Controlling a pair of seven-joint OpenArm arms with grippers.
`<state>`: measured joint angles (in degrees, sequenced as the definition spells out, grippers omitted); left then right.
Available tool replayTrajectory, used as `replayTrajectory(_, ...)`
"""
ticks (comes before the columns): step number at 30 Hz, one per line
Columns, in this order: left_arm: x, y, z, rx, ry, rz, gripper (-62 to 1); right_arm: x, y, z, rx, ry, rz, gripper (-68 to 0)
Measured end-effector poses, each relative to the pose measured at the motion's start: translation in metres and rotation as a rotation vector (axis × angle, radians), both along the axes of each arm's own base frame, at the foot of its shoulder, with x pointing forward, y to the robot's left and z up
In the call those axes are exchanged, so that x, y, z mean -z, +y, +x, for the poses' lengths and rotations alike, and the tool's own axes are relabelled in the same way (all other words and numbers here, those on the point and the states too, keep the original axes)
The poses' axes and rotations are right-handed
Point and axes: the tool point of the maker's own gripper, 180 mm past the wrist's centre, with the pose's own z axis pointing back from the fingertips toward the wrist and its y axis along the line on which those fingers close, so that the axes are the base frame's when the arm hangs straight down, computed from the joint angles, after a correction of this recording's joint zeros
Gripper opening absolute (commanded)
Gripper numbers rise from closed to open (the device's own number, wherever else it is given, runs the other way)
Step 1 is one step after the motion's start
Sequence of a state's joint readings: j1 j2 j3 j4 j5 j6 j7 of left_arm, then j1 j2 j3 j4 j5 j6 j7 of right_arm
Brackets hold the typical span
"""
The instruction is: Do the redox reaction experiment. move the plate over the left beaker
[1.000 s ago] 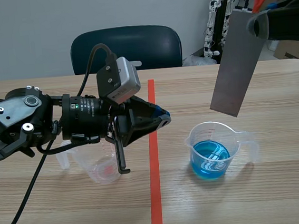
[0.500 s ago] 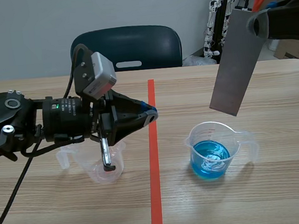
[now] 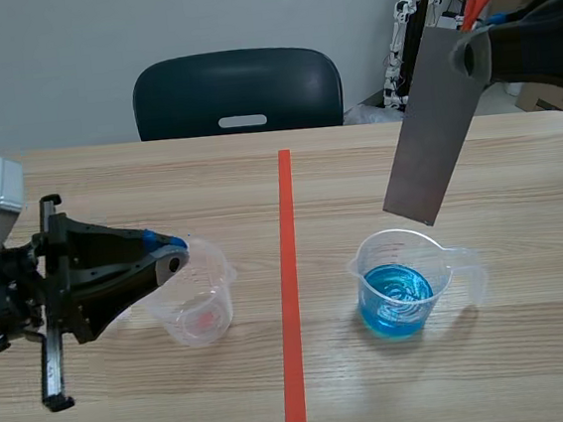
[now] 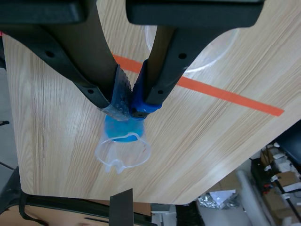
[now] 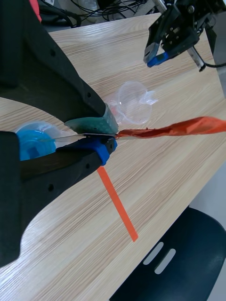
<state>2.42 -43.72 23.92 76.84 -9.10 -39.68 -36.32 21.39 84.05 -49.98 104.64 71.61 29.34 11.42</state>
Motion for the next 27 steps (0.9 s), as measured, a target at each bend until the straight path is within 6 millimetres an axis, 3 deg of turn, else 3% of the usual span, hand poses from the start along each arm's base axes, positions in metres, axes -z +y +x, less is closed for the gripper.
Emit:
replayTrajectory(7, 0.008, 0.032, -0.033, -0.081, 0.06, -0.061, -56.8, -0.002, 0.008, 0.003, -0.013, -0.01, 0.003, -66.9)
replayTrajectory(13, 0.021, 0.048, -0.056, -0.142, 0.103, -0.05, -36.7, -0.008, 0.016, 0.009, -0.027, -0.034, 0.001, -66.9)
replayTrajectory(18, 0.028, 0.06, -0.07, -0.185, 0.144, -0.039, -12.2, -0.011, 0.027, 0.012, -0.047, -0.043, 0.006, -66.9)
replayTrajectory(20, 0.027, 0.065, -0.073, -0.212, 0.135, -0.047, -5.5, -0.01, 0.032, 0.012, -0.058, -0.042, 0.002, -66.9)
replayTrajectory(23, 0.024, 0.072, -0.08, -0.247, 0.119, -0.065, 0.6, -0.009, 0.041, 0.013, -0.071, -0.039, 0.006, -66.9)
replayTrajectory(27, 0.02, 0.08, -0.087, -0.287, 0.1, -0.081, 1.4, -0.01, 0.054, 0.017, -0.082, -0.042, 0.009, -66.9)
